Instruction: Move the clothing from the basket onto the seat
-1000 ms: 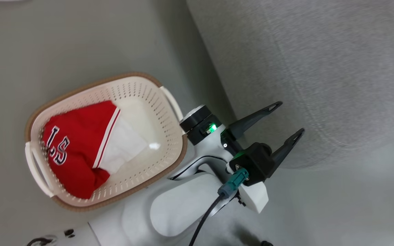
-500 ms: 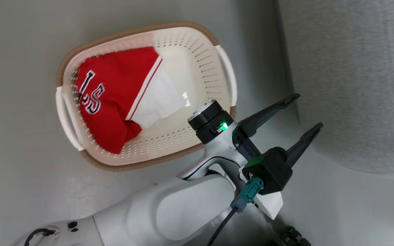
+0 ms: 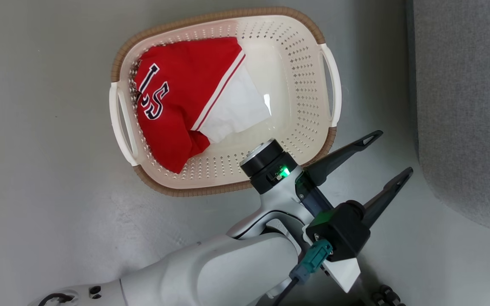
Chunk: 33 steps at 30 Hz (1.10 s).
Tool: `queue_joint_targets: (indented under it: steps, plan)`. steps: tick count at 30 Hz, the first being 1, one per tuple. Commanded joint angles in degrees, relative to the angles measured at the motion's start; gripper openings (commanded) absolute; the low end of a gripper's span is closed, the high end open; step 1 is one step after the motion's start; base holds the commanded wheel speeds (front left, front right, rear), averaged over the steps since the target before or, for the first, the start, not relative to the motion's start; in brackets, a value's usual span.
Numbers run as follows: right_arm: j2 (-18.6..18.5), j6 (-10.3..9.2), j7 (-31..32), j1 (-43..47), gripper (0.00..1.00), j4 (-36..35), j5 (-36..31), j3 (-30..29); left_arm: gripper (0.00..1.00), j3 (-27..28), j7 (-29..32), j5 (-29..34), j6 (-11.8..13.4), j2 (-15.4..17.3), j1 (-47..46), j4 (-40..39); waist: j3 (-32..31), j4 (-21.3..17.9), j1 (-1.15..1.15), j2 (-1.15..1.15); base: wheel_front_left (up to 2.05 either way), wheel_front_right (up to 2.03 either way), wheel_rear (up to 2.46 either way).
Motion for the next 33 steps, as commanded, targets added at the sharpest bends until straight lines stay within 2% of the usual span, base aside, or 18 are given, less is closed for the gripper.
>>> queue_joint_targets:
  steps: [1,5,9,19,26,33]
  plan:
    - [-3.94,0.08,-0.14,4.27,1.00,-0.88,1.27,0.89,1.00,0.69,-0.27,0.13,0.61,-0.75,1.48,-2.09,-0.59,0.24,0.00,0.00,0.00,0.00,0.00]
    - [-4.63,0.08,-0.31,8.91,1.00,-2.58,4.16,3.07,1.00,0.69,-0.27,-0.56,1.33,-0.75,1.78,-2.82,-2.50,0.72,0.00,0.00,0.00,0.00,0.00]
    - [-4.70,0.08,-0.33,14.68,1.00,-4.29,2.65,2.96,1.00,1.11,-0.27,-1.51,1.96,-0.75,3.08,-3.17,-6.09,1.07,0.00,0.00,0.00,0.00,0.00]
    - [-0.30,0.08,-0.34,27.01,1.00,-9.70,-0.76,0.30,1.00,6.01,-0.27,-2.08,1.14,-0.75,9.78,-3.39,-16.01,3.03,0.00,0.00,0.00,0.00,0.00]
    - [3.29,0.08,-0.34,34.54,1.00,-14.95,-5.71,-2.84,1.00,12.41,-0.27,-1.45,0.38,-0.75,17.04,-1.70,-23.53,4.91,0.00,0.00,0.00,0.00,0.00]
    - [8.72,0.08,-0.34,41.02,1.00,-23.00,-11.45,-5.41,1.00,22.35,-0.27,0.31,-2.42,-0.75,26.52,-0.07,-31.34,7.20,0.00,0.00,0.00,0.00,0.00]
